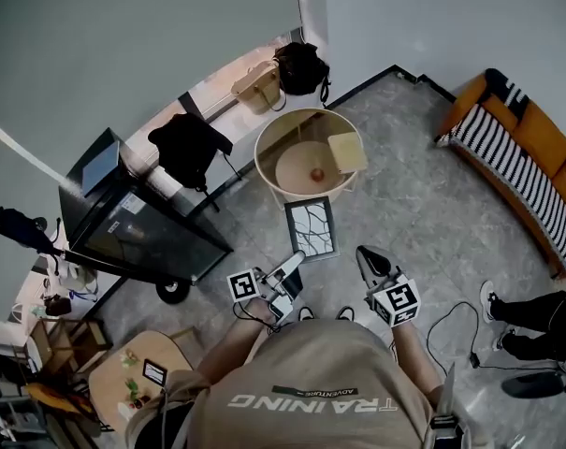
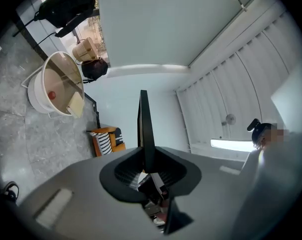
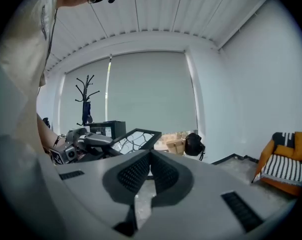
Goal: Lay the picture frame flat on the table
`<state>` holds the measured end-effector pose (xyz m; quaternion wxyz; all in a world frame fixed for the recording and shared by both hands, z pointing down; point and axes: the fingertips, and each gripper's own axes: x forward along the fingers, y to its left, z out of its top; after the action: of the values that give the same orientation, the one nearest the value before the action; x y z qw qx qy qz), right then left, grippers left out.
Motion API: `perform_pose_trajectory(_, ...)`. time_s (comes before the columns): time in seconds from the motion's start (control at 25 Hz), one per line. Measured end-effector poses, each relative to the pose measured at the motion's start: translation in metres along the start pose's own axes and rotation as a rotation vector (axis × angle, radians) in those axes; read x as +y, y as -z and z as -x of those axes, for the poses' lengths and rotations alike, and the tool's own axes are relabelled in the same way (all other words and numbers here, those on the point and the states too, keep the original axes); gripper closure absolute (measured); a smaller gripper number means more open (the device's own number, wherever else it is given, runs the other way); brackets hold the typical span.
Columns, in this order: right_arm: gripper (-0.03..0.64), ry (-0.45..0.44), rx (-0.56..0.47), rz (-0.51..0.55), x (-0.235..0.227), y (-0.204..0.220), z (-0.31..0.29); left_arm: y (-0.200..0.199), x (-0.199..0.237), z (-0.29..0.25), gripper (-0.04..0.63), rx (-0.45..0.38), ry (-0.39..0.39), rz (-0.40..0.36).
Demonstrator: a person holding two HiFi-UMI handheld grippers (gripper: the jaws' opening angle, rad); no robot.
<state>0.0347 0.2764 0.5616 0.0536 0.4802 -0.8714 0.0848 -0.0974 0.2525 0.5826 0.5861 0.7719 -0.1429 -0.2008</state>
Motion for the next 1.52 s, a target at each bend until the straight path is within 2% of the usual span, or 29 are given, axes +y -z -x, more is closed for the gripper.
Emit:
perform_pose_trajectory(0.16, 0.611, 0.015, -0.011, -0.002, 0.001, -0.001, -0.009, -0.014, 0.002, 0.008, 0.518, -0.017, -0.005, 0.002)
perform_pose_trajectory(0.48, 0.611, 0.065, 0.059, -0.024, 0.0, 0.017, -0.02, -0.037, 0.014, 0.015, 0.518, -0.018, -0.003, 0.015)
perform_pose_trajectory(0.72, 0.611, 0.118, 0.091, -0.031, -0.002, 0.021, -0.027, -0.044, 0.023, 0.009, 0.518, 0.034, 0.023, 0.049)
perform_pose_trajectory(0.92, 0.611, 0.146, 0.071, -0.029, -0.007, 0.015, -0.036, -0.044, 0.033, -0.001, 0.518, 0.072, 0.025, 0.089)
perform_pose_trajectory(1.24, 0.611, 0.121, 0.104, -0.059, -0.041, 0.027, -0.063, -0.064, 0.054, -0.027, 0.518, 0.057, -0.008, 0.115)
perform_pose_trajectory(1.52, 0.61, 0.055, 0.103, -0.036, -0.104, 0.015, -0.106, -0.098, 0.066, -0.08, 0.518, 0.026, -0.026, 0.087)
